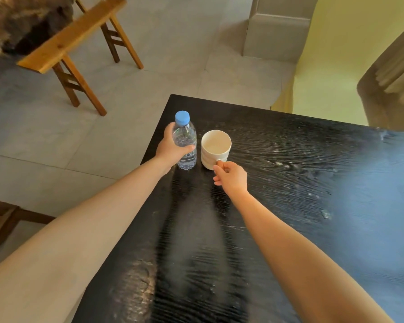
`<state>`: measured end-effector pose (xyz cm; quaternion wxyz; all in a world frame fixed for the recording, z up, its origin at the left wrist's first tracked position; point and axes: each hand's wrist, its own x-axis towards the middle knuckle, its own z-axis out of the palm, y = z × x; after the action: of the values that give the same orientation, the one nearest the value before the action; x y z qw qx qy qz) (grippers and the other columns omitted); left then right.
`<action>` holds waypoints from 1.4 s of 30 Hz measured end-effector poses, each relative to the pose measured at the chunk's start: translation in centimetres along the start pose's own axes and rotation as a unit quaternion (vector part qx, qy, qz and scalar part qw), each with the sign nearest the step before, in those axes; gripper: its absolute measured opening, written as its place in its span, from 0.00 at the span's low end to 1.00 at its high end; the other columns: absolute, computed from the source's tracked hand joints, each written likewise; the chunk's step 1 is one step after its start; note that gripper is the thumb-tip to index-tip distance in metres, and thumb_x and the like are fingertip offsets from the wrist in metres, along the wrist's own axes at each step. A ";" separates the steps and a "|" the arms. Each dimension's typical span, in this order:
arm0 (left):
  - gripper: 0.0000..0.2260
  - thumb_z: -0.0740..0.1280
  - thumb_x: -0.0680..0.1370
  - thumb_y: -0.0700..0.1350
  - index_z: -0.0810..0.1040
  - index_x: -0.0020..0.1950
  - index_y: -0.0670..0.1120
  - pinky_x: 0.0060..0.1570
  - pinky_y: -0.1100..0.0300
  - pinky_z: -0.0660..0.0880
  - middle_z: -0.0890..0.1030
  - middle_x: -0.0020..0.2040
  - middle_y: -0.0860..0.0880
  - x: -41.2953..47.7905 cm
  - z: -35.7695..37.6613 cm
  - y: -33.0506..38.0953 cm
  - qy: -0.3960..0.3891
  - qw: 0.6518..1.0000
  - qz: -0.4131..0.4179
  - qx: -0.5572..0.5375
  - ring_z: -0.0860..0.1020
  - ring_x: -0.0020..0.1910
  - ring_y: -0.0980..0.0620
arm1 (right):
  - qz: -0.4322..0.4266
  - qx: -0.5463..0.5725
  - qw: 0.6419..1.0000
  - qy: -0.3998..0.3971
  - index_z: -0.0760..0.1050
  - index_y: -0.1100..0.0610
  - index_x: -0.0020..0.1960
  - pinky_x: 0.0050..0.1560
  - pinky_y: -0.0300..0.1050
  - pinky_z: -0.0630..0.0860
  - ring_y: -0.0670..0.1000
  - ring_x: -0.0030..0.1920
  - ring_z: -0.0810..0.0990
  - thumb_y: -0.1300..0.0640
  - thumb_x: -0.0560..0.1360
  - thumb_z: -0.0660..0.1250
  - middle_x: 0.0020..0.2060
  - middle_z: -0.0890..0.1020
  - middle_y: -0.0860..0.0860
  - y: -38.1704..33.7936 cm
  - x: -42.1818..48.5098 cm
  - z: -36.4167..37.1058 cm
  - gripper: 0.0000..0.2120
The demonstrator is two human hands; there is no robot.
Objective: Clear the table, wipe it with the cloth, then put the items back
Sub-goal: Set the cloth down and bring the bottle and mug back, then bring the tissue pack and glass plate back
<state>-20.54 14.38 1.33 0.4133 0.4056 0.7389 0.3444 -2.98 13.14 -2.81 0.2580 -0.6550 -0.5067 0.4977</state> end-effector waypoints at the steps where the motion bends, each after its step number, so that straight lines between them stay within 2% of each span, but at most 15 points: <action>1: 0.40 0.74 0.70 0.43 0.55 0.75 0.50 0.66 0.48 0.69 0.68 0.71 0.47 -0.1 0.1 0.0 -0.001 1.000 -0.014 0.005 0.68 0.69 0.48 | 0.000 -0.008 1.000 -0.007 0.77 0.60 0.57 0.31 0.33 0.79 0.45 0.33 0.79 0.53 0.77 0.64 0.44 0.82 0.53 0.0 0.0 -0.2 0.14; 3: 0.42 0.75 0.70 0.47 0.53 0.76 0.48 0.67 0.48 0.69 0.68 0.71 0.45 -0.5 0.2 0.0 0.010 0.998 -0.065 0.024 0.68 0.70 0.46 | 0.001 -0.028 1.000 -0.011 0.76 0.59 0.57 0.40 0.44 0.83 0.48 0.37 0.80 0.47 0.76 0.65 0.46 0.83 0.53 -0.2 -0.1 -1.0 0.18; 5: 0.37 0.72 0.72 0.49 0.56 0.75 0.44 0.64 0.50 0.69 0.68 0.71 0.43 -1.5 0.5 0.4 0.010 0.988 -0.137 0.070 0.69 0.69 0.44 | 0.004 -0.073 0.997 -0.015 0.76 0.58 0.54 0.49 0.51 0.81 0.52 0.45 0.81 0.43 0.73 0.66 0.48 0.83 0.53 -0.3 -0.4 -2.4 0.20; 7: 0.31 0.70 0.75 0.48 0.61 0.74 0.43 0.62 0.50 0.70 0.69 0.70 0.43 -2.9 0.8 1.0 -0.061 0.966 -0.195 0.161 0.70 0.68 0.43 | 0.018 -0.147 0.987 -0.059 0.76 0.57 0.55 0.56 0.53 0.78 0.54 0.51 0.80 0.46 0.73 0.67 0.52 0.81 0.54 -0.3 -0.7 -4.6 0.17; 9: 0.28 0.67 0.76 0.49 0.62 0.73 0.44 0.63 0.47 0.71 0.71 0.69 0.42 -4.3 1.1 2.0 -0.157 0.926 -0.232 0.253 0.71 0.67 0.42 | 0.043 -0.229 0.963 -0.136 0.76 0.59 0.58 0.57 0.52 0.78 0.54 0.49 0.78 0.50 0.74 0.66 0.51 0.81 0.56 -0.3 -1.2 -7.2 0.17; 12: 0.28 0.65 0.77 0.53 0.61 0.74 0.45 0.61 0.46 0.74 0.73 0.67 0.43 -5.8 2.7 4.3 -0.236 0.882 -0.231 0.336 0.74 0.64 0.42 | 0.079 -0.307 0.922 -0.221 0.75 0.57 0.61 0.56 0.51 0.77 0.56 0.54 0.78 0.48 0.76 0.63 0.55 0.80 0.58 -0.6 -2.7 -11.7 0.18; 17: 0.29 0.65 0.76 0.56 0.61 0.74 0.48 0.54 0.48 0.76 0.74 0.67 0.45 -8.5 8.5 9.5 -0.298 0.851 -0.157 0.402 0.76 0.62 0.44 | 0.088 -0.400 0.879 -0.245 0.72 0.57 0.67 0.62 0.54 0.74 0.57 0.62 0.76 0.48 0.78 0.60 0.64 0.75 0.55 -0.8 -6.1 -20.4 0.21; 21: 0.29 0.64 0.77 0.56 0.61 0.74 0.48 0.56 0.48 0.78 0.75 0.66 0.46 -12.3 15.5 13.7 -0.314 0.844 -0.095 0.425 0.77 0.61 0.45 | 0.112 -0.446 0.860 -0.221 0.69 0.55 0.69 0.60 0.54 0.76 0.55 0.60 0.77 0.46 0.78 0.59 0.64 0.75 0.52 2.0 -9.0 -28.7 0.23; 26: 0.27 0.63 0.78 0.55 0.62 0.74 0.46 0.59 0.46 0.76 0.74 0.67 0.45 -19.0 26.6 17.4 -0.363 0.822 -0.044 0.436 0.76 0.63 0.45 | 0.149 -0.424 0.877 -0.167 0.69 0.57 0.68 0.56 0.53 0.78 0.55 0.54 0.78 0.47 0.78 0.60 0.64 0.75 0.54 8.5 -13.8 -39.8 0.23; 28: 0.26 0.63 0.78 0.54 0.63 0.73 0.45 0.60 0.46 0.76 0.75 0.67 0.45 -21.9 31.2 18.6 -0.380 0.813 -0.030 0.439 0.75 0.63 0.45 | 0.161 -0.413 0.885 -0.144 0.74 0.59 0.63 0.49 0.51 0.77 0.54 0.48 0.76 0.47 0.77 0.62 0.57 0.78 0.56 11.8 -15.8 -44.0 0.20; 30: 0.26 0.63 0.79 0.53 0.63 0.74 0.44 0.60 0.46 0.75 0.74 0.67 0.45 -24.9 36.0 19.5 -0.395 0.807 -0.012 0.440 0.75 0.63 0.45 | 0.178 -0.364 0.907 -0.114 0.77 0.58 0.55 0.50 0.49 0.76 0.54 0.46 0.75 0.50 0.75 0.64 0.49 0.78 0.54 15.5 -17.8 -48.0 0.14; 33: 0.24 0.62 0.79 0.51 0.64 0.73 0.43 0.60 0.46 0.75 0.74 0.67 0.43 -29.5 43.0 20.2 -0.424 0.788 0.024 0.445 0.75 0.63 0.44 | 0.190 -0.333 0.921 -0.069 0.75 0.55 0.49 0.46 0.43 0.73 0.53 0.47 0.75 0.51 0.77 0.62 0.47 0.77 0.56 20.8 -21.6 -53.2 0.09; 36: 0.23 0.62 0.80 0.49 0.66 0.71 0.41 0.60 0.47 0.75 0.74 0.66 0.42 -33.8 49.1 20.0 -0.453 0.765 0.052 0.455 0.76 0.62 0.44 | 0.202 -0.311 0.929 -0.009 0.78 0.63 0.53 0.53 0.45 0.72 0.54 0.53 0.77 0.52 0.78 0.59 0.56 0.80 0.61 26.2 -25.0 -56.9 0.16; 38: 0.22 0.61 0.80 0.48 0.65 0.72 0.41 0.60 0.48 0.75 0.74 0.66 0.41 -36.5 53.1 19.3 -0.471 0.760 0.063 0.445 0.76 0.62 0.44 | 0.214 -0.293 0.931 0.022 0.77 0.59 0.53 0.55 0.44 0.70 0.56 0.59 0.76 0.52 0.78 0.60 0.60 0.79 0.60 29.6 -27.1 -59.0 0.13; 42: 0.25 0.64 0.79 0.47 0.62 0.74 0.44 0.58 0.50 0.75 0.75 0.64 0.41 -40.7 60.1 16.8 -0.491 0.773 0.068 0.396 0.76 0.61 0.44 | 0.234 -0.256 0.926 0.152 0.72 0.59 0.64 0.61 0.49 0.70 0.58 0.63 0.74 0.53 0.76 0.63 0.62 0.76 0.58 35.4 -30.0 -61.9 0.19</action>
<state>51.70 -3.89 3.72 0.4981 0.6967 0.4771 -0.1970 68.22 -16.71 2.06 0.0315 -0.8663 -0.4039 0.2922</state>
